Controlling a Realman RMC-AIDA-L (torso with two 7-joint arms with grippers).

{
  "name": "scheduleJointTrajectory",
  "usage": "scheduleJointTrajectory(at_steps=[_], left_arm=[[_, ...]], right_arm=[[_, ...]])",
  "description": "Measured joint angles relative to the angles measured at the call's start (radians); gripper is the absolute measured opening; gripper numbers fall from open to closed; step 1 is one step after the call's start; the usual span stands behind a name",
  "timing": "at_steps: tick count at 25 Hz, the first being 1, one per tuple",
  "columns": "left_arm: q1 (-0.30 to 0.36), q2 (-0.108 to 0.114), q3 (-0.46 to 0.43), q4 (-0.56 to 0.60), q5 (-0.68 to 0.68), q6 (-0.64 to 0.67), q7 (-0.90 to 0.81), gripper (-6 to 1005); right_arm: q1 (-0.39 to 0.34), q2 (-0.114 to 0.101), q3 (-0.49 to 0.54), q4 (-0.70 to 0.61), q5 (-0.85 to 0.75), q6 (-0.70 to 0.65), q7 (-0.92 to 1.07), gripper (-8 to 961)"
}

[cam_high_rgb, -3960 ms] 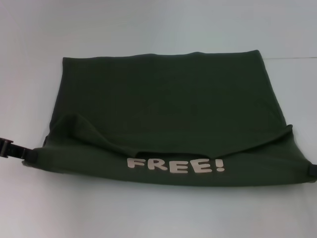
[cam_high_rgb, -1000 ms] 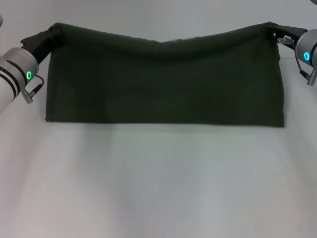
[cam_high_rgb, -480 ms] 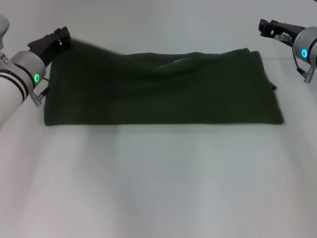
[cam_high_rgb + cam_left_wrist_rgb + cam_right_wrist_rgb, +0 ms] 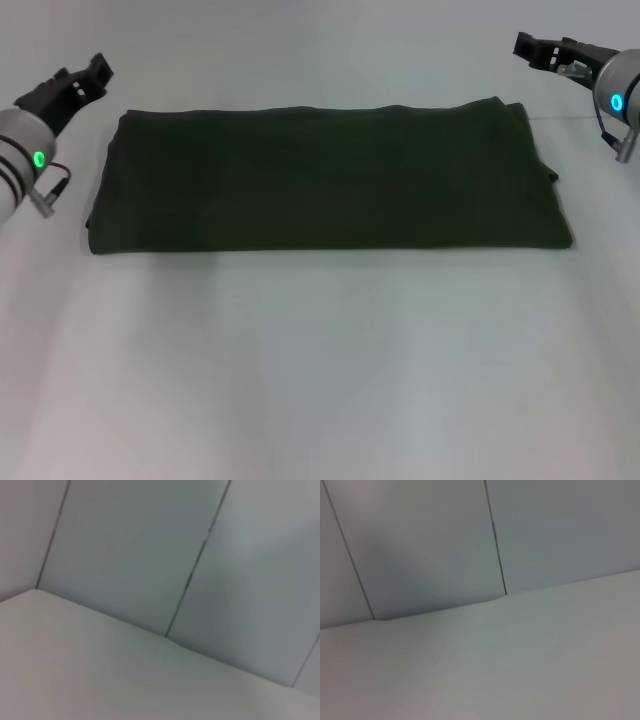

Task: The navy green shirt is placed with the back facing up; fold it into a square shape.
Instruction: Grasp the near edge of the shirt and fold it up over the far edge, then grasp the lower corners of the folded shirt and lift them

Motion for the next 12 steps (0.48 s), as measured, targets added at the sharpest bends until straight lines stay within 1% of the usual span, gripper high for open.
scheduleJointTrajectory(at_steps=[1,2,3,4,6,7,8,10,12], left_arm=[[0.007,0.009,0.006,-0.003,0.002,0.008,-0.018,528],[0.007,0.009,0.006,-0.003,0.002,0.008,-0.018,538],[0.019,0.018,0.022,-0.006,0.005,0.026,-0.041,548],[0.047,0.036,0.085,-0.003,0.012,0.076,-0.098,558],[0.077,0.048,0.161,0.019,0.022,0.13,-0.174,578],[0.093,0.05,0.191,0.039,0.035,0.155,-0.213,588],[0.12,0.054,0.234,0.079,0.065,0.197,-0.295,598],[0.148,0.054,0.258,0.126,0.113,0.245,-0.38,600],[0.188,0.054,0.267,0.192,0.222,0.344,-0.523,603]], right_arm=[[-0.007,-0.003,0.002,-0.002,0.013,-0.008,0.0,503],[-0.015,-0.006,0.002,-0.004,0.032,-0.021,0.0,528],[-0.024,-0.009,0.002,-0.006,0.048,-0.039,0.0,553],[-0.034,-0.013,0.002,-0.008,0.065,-0.058,0.0,579],[-0.064,-0.028,0.003,-0.009,0.1,-0.121,0.003,629],[-0.083,-0.037,0.002,-0.009,0.115,-0.17,0.008,654],[-0.096,-0.043,0.002,-0.009,0.12,-0.205,0.016,652],[-0.133,-0.062,0.0,-0.01,0.124,-0.307,0.042,653],[-0.174,-0.082,-0.004,-0.011,0.123,-0.422,0.069,659]])
